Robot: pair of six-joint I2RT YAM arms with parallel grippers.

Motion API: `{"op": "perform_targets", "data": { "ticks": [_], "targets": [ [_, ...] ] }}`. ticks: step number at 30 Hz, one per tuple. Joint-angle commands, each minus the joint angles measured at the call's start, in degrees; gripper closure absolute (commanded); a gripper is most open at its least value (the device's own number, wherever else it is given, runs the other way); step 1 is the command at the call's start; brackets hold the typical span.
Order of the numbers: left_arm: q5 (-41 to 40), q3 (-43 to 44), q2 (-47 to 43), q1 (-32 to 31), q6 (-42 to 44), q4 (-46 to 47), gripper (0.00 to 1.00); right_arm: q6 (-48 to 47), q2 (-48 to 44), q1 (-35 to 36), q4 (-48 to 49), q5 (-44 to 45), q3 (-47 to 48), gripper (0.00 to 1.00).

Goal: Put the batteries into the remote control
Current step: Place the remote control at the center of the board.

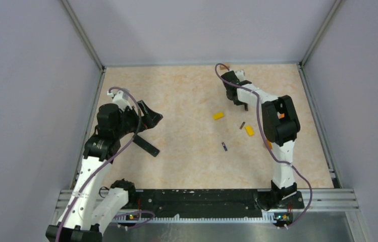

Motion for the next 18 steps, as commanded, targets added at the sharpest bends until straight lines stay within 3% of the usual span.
{"op": "perform_targets", "data": {
  "ticks": [1,10,15,18],
  "targets": [
    [-1.4,0.5,1.6,0.0,-0.6,0.1,0.01,-2.5,2.0,-0.7,0.0,-0.9,3.2,1.00],
    [-13.7,0.0,4.1,0.0,-3.7,-5.8,0.01,-3.5,3.2,-0.7,0.3,-4.2,2.3,0.83],
    [-19.1,-0.5,5.4,0.2,-5.9,-9.0,0.01,-2.9,1.5,-0.4,1.7,-8.2,0.2,0.63],
    [-22.9,-1.2,5.8,0.2,-6.8,-10.7,0.01,-2.2,-0.2,-0.3,2.7,-11.9,-1.3,0.61]
  ]
}}
